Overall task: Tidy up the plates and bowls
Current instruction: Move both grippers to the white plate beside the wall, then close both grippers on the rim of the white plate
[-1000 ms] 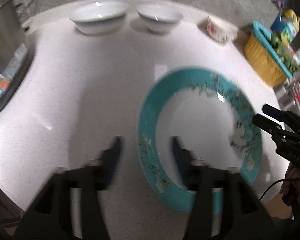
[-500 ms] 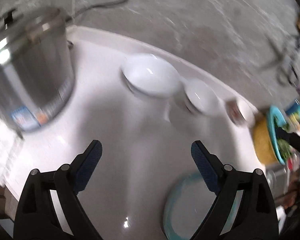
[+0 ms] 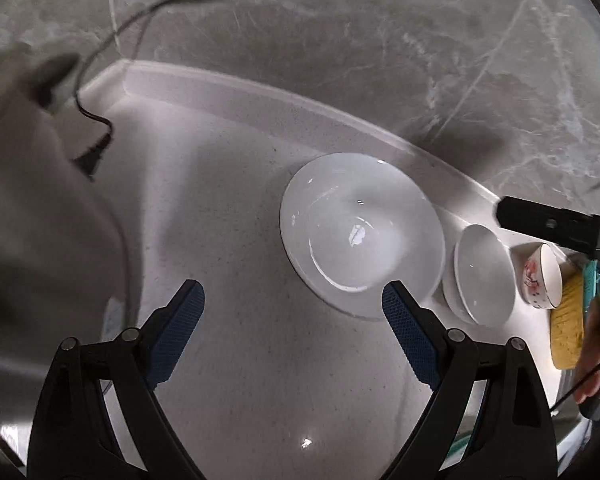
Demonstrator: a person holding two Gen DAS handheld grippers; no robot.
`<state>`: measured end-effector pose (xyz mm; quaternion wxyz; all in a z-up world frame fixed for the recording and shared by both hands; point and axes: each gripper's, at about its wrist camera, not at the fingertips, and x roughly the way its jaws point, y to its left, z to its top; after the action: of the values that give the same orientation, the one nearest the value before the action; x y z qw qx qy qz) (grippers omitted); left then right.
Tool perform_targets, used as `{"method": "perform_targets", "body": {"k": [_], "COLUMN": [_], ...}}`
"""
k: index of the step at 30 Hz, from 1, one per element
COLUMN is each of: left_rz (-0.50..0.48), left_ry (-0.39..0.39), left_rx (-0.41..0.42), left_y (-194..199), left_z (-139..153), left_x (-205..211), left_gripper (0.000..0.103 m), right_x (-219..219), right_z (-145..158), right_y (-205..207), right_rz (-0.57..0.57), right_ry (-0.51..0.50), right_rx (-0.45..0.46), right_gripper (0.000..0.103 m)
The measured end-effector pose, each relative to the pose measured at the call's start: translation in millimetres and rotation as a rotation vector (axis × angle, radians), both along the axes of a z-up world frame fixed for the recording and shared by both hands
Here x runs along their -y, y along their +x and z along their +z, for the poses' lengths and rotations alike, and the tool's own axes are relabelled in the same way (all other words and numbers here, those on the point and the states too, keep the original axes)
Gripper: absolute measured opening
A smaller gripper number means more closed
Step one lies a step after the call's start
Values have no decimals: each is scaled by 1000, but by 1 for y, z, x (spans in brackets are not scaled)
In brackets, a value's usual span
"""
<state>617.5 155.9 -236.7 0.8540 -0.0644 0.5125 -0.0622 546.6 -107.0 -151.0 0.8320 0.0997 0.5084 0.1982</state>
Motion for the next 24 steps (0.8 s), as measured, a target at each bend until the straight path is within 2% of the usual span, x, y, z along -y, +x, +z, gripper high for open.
{"method": "perform_targets", "body": {"k": [6,10,12,15,22,24], "left_rz": [-5,-19,-26,-27,-47,-52], "left_ry": [-26,-28,-38,-35,-37,-46], "left_rx": [-39,-62,-72,-96,-114,-116], "left_y": [35,51,53,57,69,74], "left_z": [-30,-45,-52,-63,-72,-75], "left_x": [-5,-2,0,2,11,12], "left_gripper": [89,88,74,59,55,46], "right_x": [-18,-19,-23,-29,-38,-40], "right_z": [-34,-51,-56,-66,-86,-91], "right_y": [33,48,53,58,73,77], "right_rz": [15,6,15,19,9,5], "right_ry": [-96,-90,-111,-139,-181,-183], "right_rx": [-47,-84,-87,-99,-172,-193], "right_gripper": [70,70,70,70,70,66]}}
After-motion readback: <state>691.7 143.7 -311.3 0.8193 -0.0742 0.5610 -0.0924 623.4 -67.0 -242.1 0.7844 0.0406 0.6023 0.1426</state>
